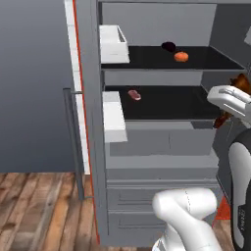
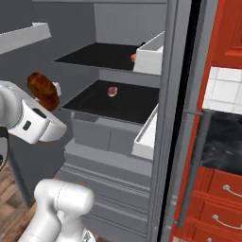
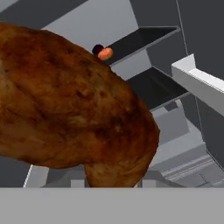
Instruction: Transport the chicken drumstick and squash to the fridge. Place the chicken drumstick on the rack containing meat and place the squash on the rack containing the vegetable, ensuring meats and vegetables are on different racks.
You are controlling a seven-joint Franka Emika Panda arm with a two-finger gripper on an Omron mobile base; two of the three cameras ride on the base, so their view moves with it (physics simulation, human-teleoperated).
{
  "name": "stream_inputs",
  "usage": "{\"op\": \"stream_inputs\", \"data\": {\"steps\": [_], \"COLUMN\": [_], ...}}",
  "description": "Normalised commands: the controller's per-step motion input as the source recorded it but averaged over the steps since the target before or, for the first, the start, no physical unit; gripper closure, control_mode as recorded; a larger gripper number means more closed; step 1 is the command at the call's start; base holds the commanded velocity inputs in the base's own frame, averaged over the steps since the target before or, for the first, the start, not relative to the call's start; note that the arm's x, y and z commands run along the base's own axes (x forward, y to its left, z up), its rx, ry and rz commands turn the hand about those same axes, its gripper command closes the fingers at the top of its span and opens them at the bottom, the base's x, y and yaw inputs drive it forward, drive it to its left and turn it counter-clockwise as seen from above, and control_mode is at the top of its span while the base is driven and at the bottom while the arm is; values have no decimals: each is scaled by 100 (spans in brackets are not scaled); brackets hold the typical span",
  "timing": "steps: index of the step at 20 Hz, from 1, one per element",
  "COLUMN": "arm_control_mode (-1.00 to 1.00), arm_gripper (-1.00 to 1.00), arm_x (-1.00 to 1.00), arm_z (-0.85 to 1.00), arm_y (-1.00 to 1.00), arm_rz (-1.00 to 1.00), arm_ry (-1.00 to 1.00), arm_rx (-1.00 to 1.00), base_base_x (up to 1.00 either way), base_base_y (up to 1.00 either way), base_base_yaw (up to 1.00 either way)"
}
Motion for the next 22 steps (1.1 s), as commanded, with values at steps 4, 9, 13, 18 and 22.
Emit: {"op": "stream_inputs", "data": {"steps": [4, 9, 13, 18, 22], "arm_control_mode": [100, 100, 100, 100, 100], "arm_gripper": [100, 100, 100, 100, 100], "arm_x": [0, 0, 0, 0, 0], "arm_z": [0, 0, 0, 0, 0], "arm_y": [0, 0, 0, 0, 0], "arm_rz": [0, 0, 0, 0, 0], "arm_ry": [0, 0, 0, 0, 0], "arm_rx": [0, 0, 0, 0, 0], "base_base_x": [92, 68, 14, 28, 72], "base_base_y": [42, 51, 2, -19, -11], "base_base_yaw": [-42, -34, -8, 9, 30]}}
